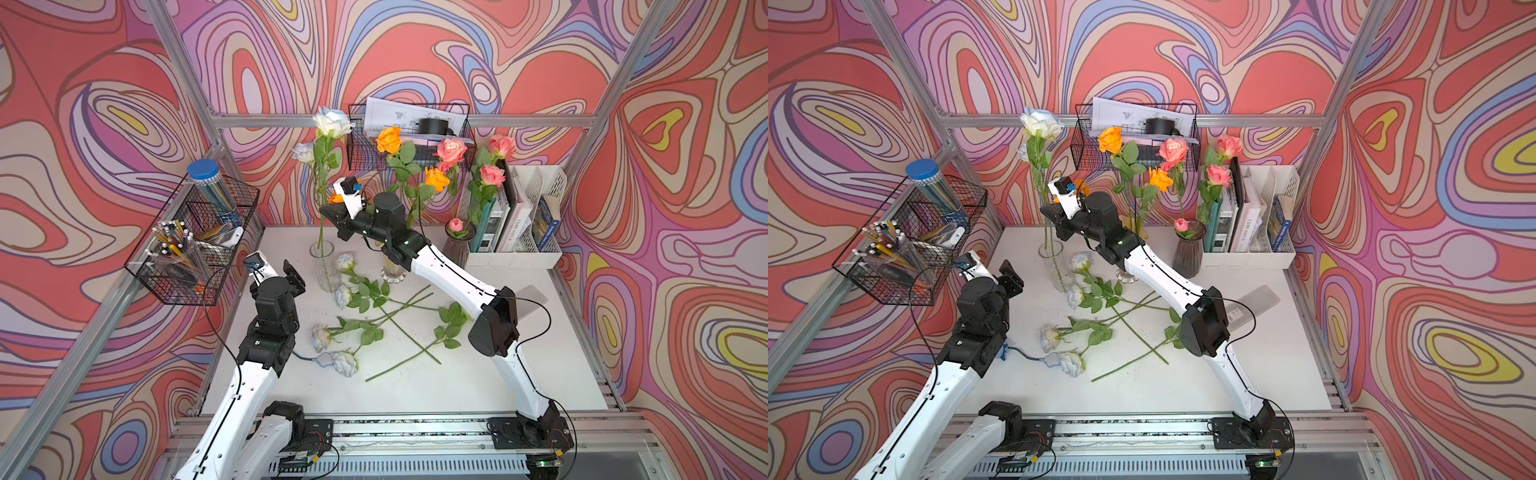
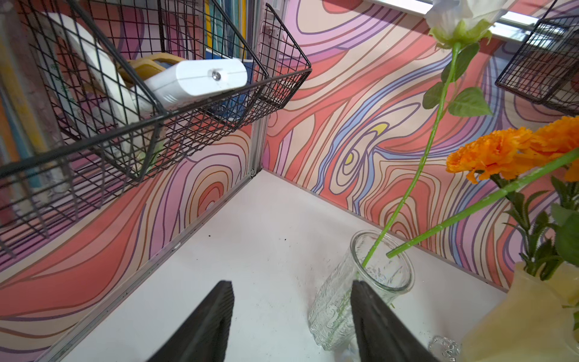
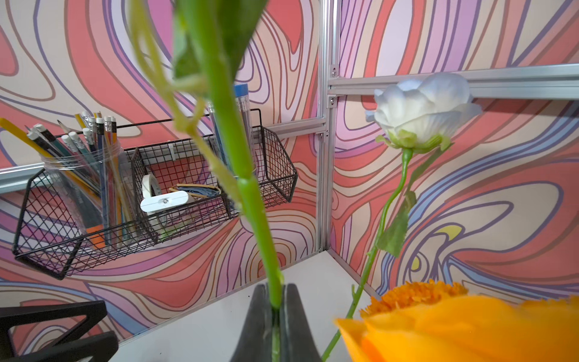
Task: Arrange the flowers in different vases according to their colors
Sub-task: Insert the flower into the vase, then pick up the flower at the center of the board.
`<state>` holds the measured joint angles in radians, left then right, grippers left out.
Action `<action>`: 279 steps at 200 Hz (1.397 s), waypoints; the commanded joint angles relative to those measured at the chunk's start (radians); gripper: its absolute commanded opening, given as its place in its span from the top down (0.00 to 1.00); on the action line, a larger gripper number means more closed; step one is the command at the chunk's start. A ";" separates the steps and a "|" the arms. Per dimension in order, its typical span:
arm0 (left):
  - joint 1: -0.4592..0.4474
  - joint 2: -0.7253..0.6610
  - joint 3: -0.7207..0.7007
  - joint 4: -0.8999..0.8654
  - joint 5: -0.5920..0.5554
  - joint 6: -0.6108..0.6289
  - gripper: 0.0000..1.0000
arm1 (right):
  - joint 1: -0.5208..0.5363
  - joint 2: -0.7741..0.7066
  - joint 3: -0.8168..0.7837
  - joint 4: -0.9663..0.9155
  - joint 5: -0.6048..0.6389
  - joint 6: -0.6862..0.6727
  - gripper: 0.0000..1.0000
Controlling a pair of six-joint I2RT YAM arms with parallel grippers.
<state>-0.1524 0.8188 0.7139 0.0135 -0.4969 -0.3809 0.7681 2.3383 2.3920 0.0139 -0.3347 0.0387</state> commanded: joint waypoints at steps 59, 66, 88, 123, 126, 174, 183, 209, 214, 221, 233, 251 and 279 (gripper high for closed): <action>-0.007 -0.001 -0.026 0.048 0.052 0.005 0.35 | 0.033 0.020 -0.113 0.030 0.037 -0.092 0.81; -0.007 -0.001 -0.025 0.048 0.062 -0.001 0.35 | 0.034 0.002 -0.141 0.039 0.033 -0.089 0.63; -0.029 -0.010 -0.011 0.043 0.098 -0.004 0.35 | 0.033 -0.089 -0.248 0.091 0.035 -0.064 0.37; -0.124 -0.046 0.021 -0.001 0.065 0.022 0.35 | 0.033 -0.230 -0.404 0.135 0.010 -0.016 0.24; -0.126 -0.051 0.025 -0.012 0.065 0.017 0.35 | 0.033 -0.244 -0.417 0.134 0.006 -0.013 0.24; -0.165 -0.099 0.089 -0.169 0.178 -0.015 0.35 | 0.033 -0.470 -0.626 0.032 -0.029 0.017 0.21; -0.179 -0.094 0.098 -0.199 0.195 -0.019 0.35 | 0.033 -0.506 -0.664 -0.004 -0.043 0.025 0.21; -0.219 -0.075 0.111 -0.270 0.239 -0.041 0.35 | 0.033 -0.633 -0.830 -0.061 -0.020 0.043 0.21; -0.230 -0.069 0.113 -0.284 0.257 -0.042 0.35 | 0.033 -0.659 -0.865 -0.070 -0.012 0.047 0.21; -0.250 -0.052 0.118 -0.314 0.268 -0.041 0.35 | 0.033 -0.694 -0.920 -0.083 -0.001 0.052 0.21; -0.308 -0.024 0.122 -0.347 0.251 -0.027 0.36 | 0.033 -0.747 -1.003 -0.121 0.020 0.051 0.21; -0.398 0.015 0.117 -0.381 0.204 -0.014 0.36 | 0.033 -0.845 -1.143 -0.139 0.030 0.064 0.21; -0.501 0.074 0.083 -0.359 0.216 -0.011 0.37 | 0.033 -0.962 -1.302 -0.193 0.147 0.116 0.21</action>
<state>-0.5884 0.8581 0.8101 -0.3122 -0.2829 -0.4076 0.7998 1.4700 1.1751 -0.1059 -0.2943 0.1020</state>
